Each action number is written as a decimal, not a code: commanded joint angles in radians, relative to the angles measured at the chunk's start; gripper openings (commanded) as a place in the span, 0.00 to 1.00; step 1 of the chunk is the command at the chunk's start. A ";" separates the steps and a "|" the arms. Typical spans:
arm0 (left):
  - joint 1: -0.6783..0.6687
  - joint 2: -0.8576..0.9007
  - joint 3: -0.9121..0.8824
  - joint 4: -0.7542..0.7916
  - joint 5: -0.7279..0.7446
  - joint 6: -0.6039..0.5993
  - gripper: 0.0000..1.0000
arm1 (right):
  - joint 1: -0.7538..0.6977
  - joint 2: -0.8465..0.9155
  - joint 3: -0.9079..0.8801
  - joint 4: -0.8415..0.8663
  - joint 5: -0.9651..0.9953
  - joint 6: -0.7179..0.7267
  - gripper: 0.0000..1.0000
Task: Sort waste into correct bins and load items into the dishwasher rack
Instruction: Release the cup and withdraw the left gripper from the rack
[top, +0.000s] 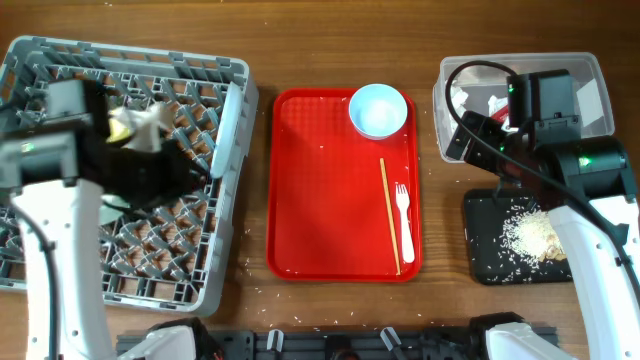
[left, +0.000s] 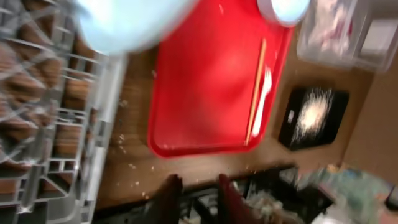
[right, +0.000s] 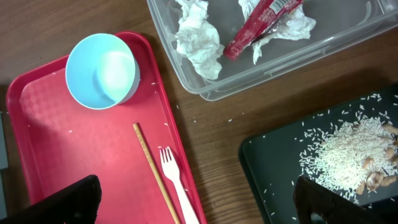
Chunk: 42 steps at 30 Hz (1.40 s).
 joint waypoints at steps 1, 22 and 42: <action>-0.159 -0.003 -0.065 0.022 0.018 0.008 0.04 | -0.002 -0.003 0.006 0.002 0.013 -0.013 1.00; -0.142 -0.037 -0.340 0.145 -0.654 -0.731 0.04 | -0.002 -0.003 0.006 0.002 0.013 -0.012 1.00; -0.142 -0.037 -0.587 0.340 -0.373 -0.731 0.04 | -0.002 -0.003 0.006 0.002 0.013 -0.012 1.00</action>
